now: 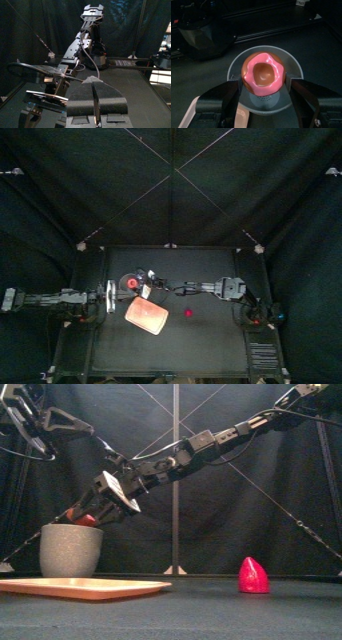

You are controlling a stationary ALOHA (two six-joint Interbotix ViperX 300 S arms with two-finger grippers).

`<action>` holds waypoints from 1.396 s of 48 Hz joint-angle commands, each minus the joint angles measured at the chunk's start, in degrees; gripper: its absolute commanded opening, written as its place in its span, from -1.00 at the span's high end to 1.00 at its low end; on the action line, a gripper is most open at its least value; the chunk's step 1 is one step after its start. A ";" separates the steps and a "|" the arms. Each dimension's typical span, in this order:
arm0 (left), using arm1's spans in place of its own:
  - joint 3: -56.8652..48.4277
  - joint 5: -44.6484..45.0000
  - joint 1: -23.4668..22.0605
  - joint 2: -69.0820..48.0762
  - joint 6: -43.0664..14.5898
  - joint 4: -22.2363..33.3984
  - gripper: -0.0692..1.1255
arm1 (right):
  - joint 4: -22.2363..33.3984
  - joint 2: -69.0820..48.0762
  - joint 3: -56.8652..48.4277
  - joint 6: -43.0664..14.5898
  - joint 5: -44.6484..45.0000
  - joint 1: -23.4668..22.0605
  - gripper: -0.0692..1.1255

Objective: Pick the donut then place it in the grey bowl
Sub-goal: Drop donut in the grey bowl and return to neutral

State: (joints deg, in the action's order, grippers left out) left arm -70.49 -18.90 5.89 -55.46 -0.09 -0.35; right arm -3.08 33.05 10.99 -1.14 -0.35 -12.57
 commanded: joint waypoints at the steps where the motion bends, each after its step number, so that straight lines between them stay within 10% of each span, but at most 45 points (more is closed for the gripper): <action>1: 0.62 -0.62 0.09 0.18 0.09 0.00 0.85 | -0.09 -1.58 1.93 0.00 0.09 -0.18 -0.73; 41: -1.05 -0.62 0.09 0.09 0.18 -0.09 0.85 | -3.43 -16.26 -16.35 0.00 1.85 -1.23 -0.88; 67: -2.37 -0.53 0.09 0.09 0.09 1.41 0.85 | -5.36 -38.32 -52.82 0.26 -27.51 -0.79 -0.88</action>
State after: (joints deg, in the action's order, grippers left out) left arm -73.56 -18.98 5.89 -55.46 0.00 0.88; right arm -8.70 -1.32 -38.76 -0.88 -23.47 -13.62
